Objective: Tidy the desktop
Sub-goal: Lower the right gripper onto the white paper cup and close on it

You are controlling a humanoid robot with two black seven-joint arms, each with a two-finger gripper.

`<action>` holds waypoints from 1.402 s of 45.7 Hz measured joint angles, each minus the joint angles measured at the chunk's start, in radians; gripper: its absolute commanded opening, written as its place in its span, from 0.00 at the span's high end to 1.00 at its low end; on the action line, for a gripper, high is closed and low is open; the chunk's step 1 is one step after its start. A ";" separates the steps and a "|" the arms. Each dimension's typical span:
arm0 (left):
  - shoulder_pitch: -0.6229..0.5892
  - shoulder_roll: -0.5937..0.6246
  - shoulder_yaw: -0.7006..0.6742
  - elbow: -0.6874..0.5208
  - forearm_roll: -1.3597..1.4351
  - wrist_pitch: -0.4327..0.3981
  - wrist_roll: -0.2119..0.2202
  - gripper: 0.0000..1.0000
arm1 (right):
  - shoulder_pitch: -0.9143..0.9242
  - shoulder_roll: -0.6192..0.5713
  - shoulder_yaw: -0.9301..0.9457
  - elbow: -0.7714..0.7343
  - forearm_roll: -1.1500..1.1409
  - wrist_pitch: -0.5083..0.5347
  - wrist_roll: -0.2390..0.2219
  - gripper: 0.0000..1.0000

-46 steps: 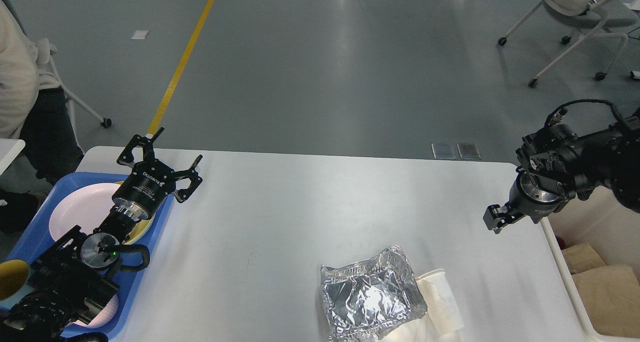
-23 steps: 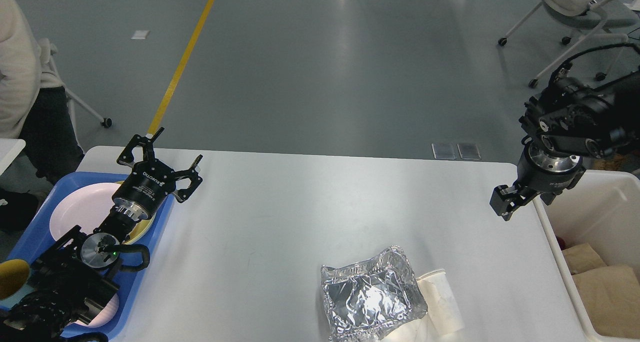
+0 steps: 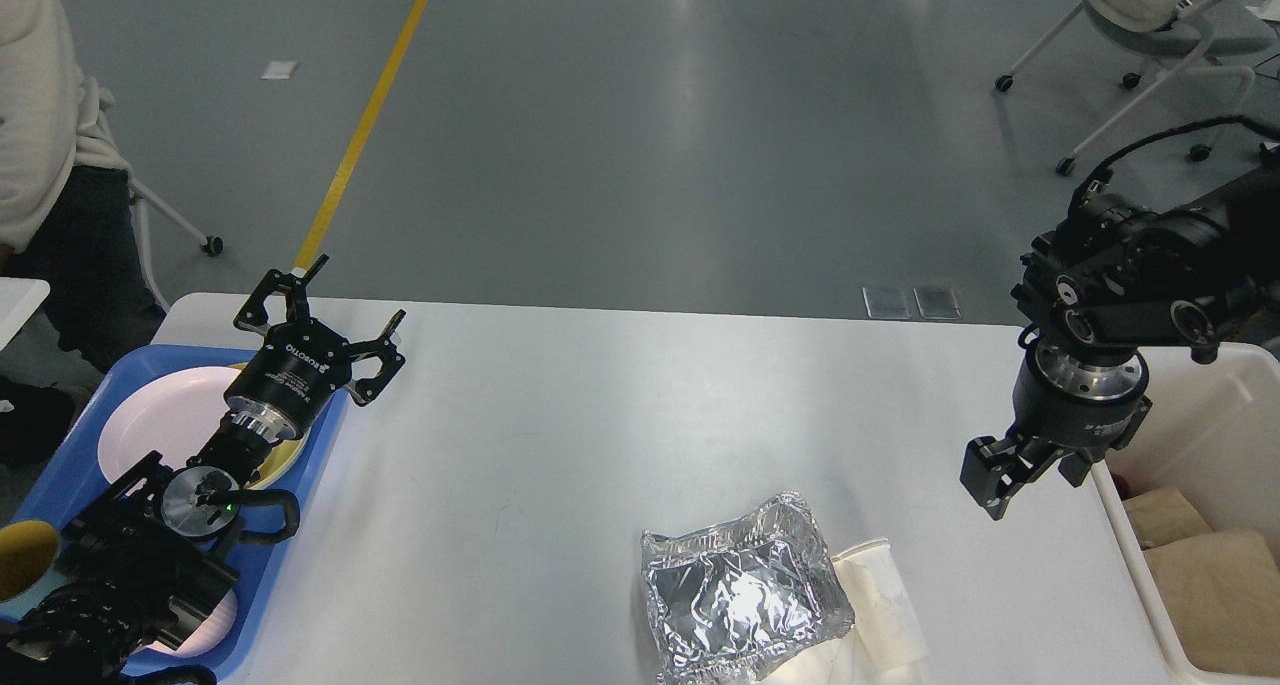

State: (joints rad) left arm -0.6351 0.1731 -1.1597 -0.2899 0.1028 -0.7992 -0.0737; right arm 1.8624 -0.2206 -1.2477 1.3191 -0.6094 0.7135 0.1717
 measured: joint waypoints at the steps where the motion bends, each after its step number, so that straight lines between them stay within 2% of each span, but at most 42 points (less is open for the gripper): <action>1: 0.000 0.000 0.000 0.000 0.000 0.000 0.000 0.03 | -0.009 0.002 0.006 0.000 0.003 -0.002 0.000 0.20; 9: 0.000 0.000 0.000 0.000 0.000 0.000 0.000 0.03 | -0.096 0.007 0.053 -0.009 0.009 -0.044 -0.004 0.20; 16: 0.000 0.000 0.000 0.000 0.000 0.000 0.000 0.03 | -0.196 0.007 0.071 -0.031 0.010 -0.131 -0.005 0.19; 25: 0.000 0.000 0.000 0.000 0.000 0.000 0.000 0.03 | -0.319 0.008 0.082 -0.128 0.008 -0.216 -0.006 0.19; 38: 0.000 0.000 0.000 0.000 0.000 0.000 0.000 0.03 | -0.403 0.002 0.103 -0.203 0.007 -0.228 -0.006 0.19; 51: 0.000 0.000 0.000 0.000 0.000 0.000 0.000 0.03 | -0.346 -0.026 0.104 -0.118 0.006 -0.209 -0.026 0.19; 57: 0.000 0.000 0.000 0.000 0.000 0.000 0.000 0.03 | -0.335 -0.011 0.105 -0.101 0.007 -0.208 -0.049 0.19; 64: 0.000 0.000 0.000 0.000 0.000 0.000 0.000 0.03 | -0.342 0.008 0.105 -0.100 0.010 -0.215 -0.053 0.19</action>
State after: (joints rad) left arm -0.6351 0.1731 -1.1597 -0.2899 0.1028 -0.7992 -0.0737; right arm 1.5206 -0.2128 -1.1427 1.2192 -0.5998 0.4985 0.1184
